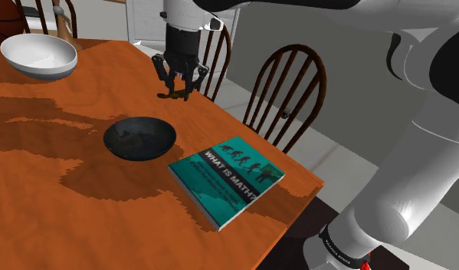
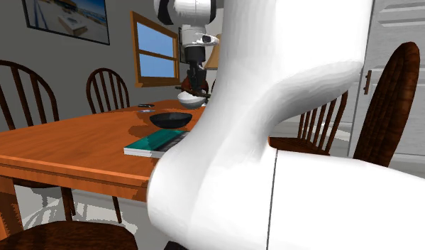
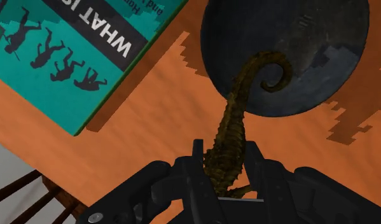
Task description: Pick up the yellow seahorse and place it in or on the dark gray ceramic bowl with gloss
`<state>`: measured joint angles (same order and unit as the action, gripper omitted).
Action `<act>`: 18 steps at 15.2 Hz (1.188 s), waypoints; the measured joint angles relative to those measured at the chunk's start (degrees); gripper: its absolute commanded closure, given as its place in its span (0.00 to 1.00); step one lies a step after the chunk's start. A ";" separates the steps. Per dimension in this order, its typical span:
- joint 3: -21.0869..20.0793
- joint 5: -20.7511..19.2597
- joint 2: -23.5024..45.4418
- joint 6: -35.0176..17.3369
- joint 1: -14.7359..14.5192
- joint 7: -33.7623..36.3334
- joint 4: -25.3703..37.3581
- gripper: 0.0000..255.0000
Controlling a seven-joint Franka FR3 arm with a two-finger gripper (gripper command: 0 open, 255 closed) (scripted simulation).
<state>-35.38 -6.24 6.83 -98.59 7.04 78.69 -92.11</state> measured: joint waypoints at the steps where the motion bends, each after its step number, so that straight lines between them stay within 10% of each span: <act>1: -0.59 -0.20 0.20 0.01 -0.85 1.45 0.05 1.00; 7: -3.39 -4.79 7.06 2.74 -7.67 10.61 7.57 1.00; 18: -3.30 -5.05 7.11 -4.64 -7.42 11.85 0.08 1.00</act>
<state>-38.67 -11.29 13.94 -103.23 -0.38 90.55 -92.03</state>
